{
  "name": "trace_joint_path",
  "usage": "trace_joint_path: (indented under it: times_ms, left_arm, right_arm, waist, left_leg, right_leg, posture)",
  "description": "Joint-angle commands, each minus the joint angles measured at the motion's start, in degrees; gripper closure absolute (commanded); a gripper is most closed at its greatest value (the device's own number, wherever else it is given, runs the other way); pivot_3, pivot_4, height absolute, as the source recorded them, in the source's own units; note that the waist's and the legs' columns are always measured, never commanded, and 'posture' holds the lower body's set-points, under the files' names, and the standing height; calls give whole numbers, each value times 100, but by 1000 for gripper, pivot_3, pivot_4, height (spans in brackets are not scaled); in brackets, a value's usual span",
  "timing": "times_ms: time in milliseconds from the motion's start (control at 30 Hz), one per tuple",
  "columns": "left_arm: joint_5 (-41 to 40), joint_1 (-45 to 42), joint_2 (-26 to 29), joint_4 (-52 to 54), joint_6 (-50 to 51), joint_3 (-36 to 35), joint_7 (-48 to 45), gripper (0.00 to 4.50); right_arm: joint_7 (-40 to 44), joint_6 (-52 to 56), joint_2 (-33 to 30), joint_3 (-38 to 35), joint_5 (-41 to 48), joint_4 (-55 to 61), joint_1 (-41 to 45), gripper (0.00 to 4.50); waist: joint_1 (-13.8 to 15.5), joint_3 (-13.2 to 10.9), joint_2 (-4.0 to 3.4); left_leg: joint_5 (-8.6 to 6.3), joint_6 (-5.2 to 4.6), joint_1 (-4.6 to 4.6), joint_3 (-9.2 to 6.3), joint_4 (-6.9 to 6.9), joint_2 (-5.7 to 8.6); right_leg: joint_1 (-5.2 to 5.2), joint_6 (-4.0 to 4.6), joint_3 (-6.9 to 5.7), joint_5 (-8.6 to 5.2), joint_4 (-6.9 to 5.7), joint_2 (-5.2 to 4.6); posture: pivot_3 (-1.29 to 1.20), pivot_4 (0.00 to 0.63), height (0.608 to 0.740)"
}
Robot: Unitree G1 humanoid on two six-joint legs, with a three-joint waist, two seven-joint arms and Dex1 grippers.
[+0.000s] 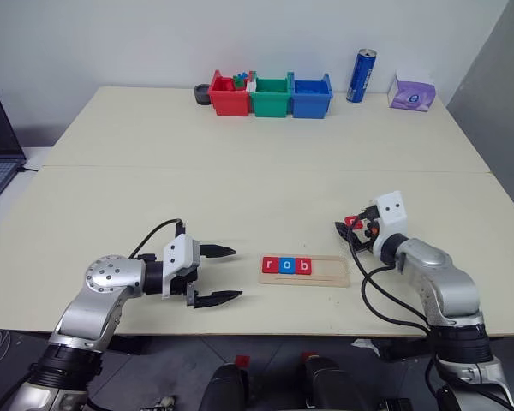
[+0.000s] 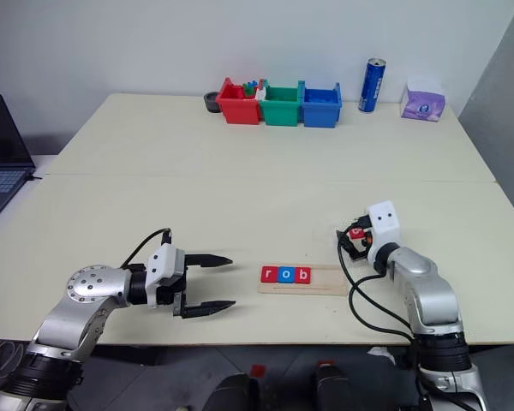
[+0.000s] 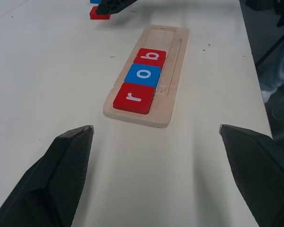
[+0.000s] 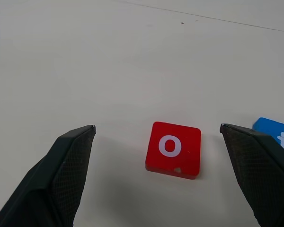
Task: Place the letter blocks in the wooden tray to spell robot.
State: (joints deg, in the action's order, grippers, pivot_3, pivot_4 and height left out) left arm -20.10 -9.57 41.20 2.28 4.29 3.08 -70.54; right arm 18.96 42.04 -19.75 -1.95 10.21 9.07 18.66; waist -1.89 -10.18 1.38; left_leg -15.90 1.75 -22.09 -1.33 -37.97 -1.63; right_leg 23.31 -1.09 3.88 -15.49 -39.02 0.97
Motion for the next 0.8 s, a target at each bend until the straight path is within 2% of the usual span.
trace_joint_path:
  times_ms: [33,233,267,333,567,667,800]
  left_arm:
    - [-27,-48,14,139,-50,-62,8,0]
    - [-32,-51,15,139,-46,-59,-8,0]
    - [-32,-42,18,146,-46,-61,-9,0]
    - [-28,-30,17,155,-50,-60,-4,0]
    - [-29,-1,27,192,-37,-70,14,0]
    - [-40,11,28,202,-32,-71,8,0]
    - [-81,40,54,194,-35,-103,-42,0]
  right_arm:
    - [-44,-128,32,81,-60,79,-78,26]
    - [-107,-294,151,205,-112,-295,-28,26]
    - [-149,-303,165,220,-152,-376,-7,194]
    - [-236,-327,196,209,-214,-497,25,688]
    - [-404,-271,224,103,-286,-594,28,3061]
    - [-456,-271,159,0,-292,-265,-121,3048]
    - [-550,37,43,-238,-220,856,-626,3048]
  waist:
    - [0,0,0]
    - [-2,0,0]
    - [-1,0,1]
    - [-2,0,1]
    - [-3,2,2]
    - [3,2,2]
    - [26,2,1]
  left_leg:
    - [0,0,0,0,1,0]
    - [0,0,0,1,1,-1]
    - [0,0,1,1,0,-1]
    - [0,0,1,1,0,-1]
    - [0,0,4,1,-1,-1]
    - [0,0,4,1,-1,0]
    - [0,0,-5,-5,0,1]
  right_leg:
    - [0,0,0,0,0,0]
    - [0,-1,-1,0,0,1]
    - [0,-1,0,0,0,1]
    - [0,-1,0,0,0,1]
    - [-2,-1,1,-1,0,1]
    - [-2,-1,1,-1,0,1]
    - [-2,-2,0,-2,3,-2]
  posture:
    - [0,150,740]
    - [0,150,740]
    - [0,150,740]
    - [0,150,740]
    - [0,150,740]
    - [0,150,740]
    - [0,150,740]
